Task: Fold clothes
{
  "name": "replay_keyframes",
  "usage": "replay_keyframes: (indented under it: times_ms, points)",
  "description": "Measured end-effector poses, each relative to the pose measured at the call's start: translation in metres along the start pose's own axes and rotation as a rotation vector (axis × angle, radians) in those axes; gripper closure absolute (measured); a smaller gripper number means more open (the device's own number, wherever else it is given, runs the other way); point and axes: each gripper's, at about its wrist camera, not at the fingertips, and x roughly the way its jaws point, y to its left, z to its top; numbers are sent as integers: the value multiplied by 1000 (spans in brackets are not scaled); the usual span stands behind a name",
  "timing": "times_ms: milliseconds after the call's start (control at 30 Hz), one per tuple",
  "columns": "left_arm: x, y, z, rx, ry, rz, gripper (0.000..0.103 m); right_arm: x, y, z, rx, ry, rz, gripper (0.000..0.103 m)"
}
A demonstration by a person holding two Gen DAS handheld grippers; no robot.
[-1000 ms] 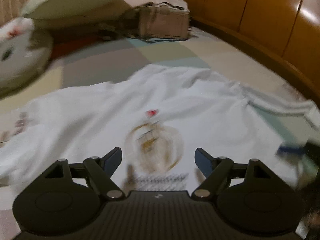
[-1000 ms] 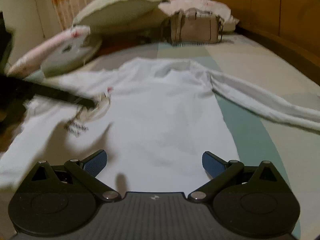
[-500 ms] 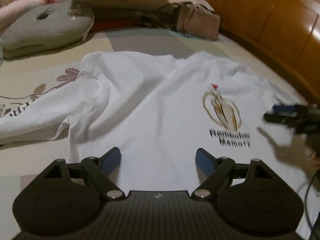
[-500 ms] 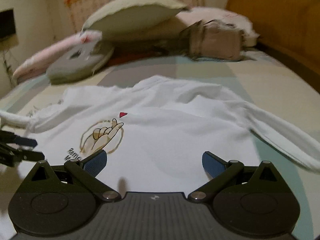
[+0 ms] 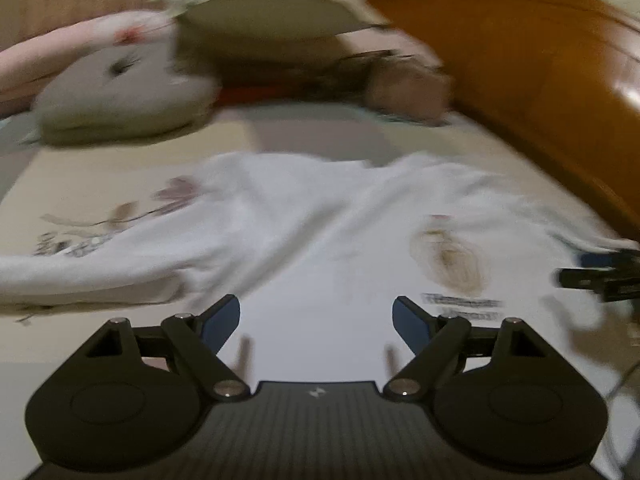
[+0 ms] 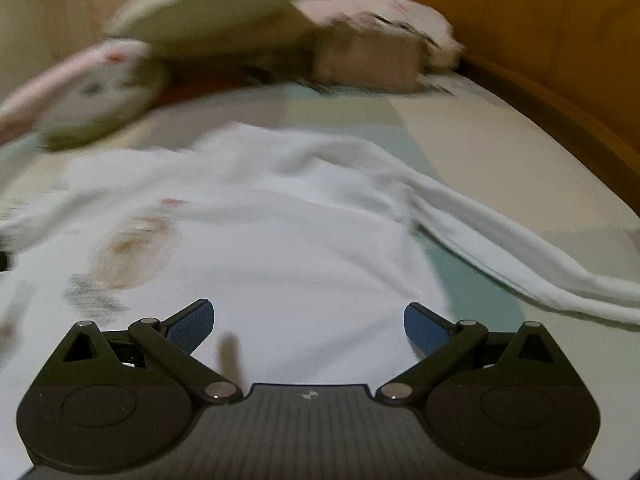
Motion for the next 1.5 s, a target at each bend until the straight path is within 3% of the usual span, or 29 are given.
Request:
replay_keyframes:
  times_ms: [67,133,200,367,500,667,800,933,1100,1300,1400,1500]
  points:
    - [0,-14,-8,35,35,-74,18,-13,16,-5,-38,-23,65,0]
    - [3,-24,-20,76,84,-76,18,-8,24,-15,-63,26,66,0]
    - [3,-28,-34,102,141,-30,18,-2,29,-27,-84,82,48,0]
    - [-39,-29,-75,163,144,89,13,-20,6,-48,-77,102,5,0]
    - [-68,-33,-86,142,180,97,13,-35,4,-57,-85,134,-31,0]
    - [-85,-53,-83,130,108,-29,12,-41,8,-65,-42,128,-70,0]
    - [-78,-55,-102,116,172,32,12,-42,6,-73,-34,83,-74,0]
    - [-102,-49,-126,74,156,73,9,-43,7,-73,-36,76,-78,0]
    - [-110,-51,-117,64,111,50,9,-43,8,-71,-37,86,-84,0]
    - [-117,-53,-106,53,56,21,9,-56,20,-64,-18,180,-93,0]
    - [-96,-59,-94,67,46,0,9,-72,31,-72,-42,138,-74,0]
    - [-79,-65,-98,66,80,-1,9,-74,35,-84,-51,153,-57,0]
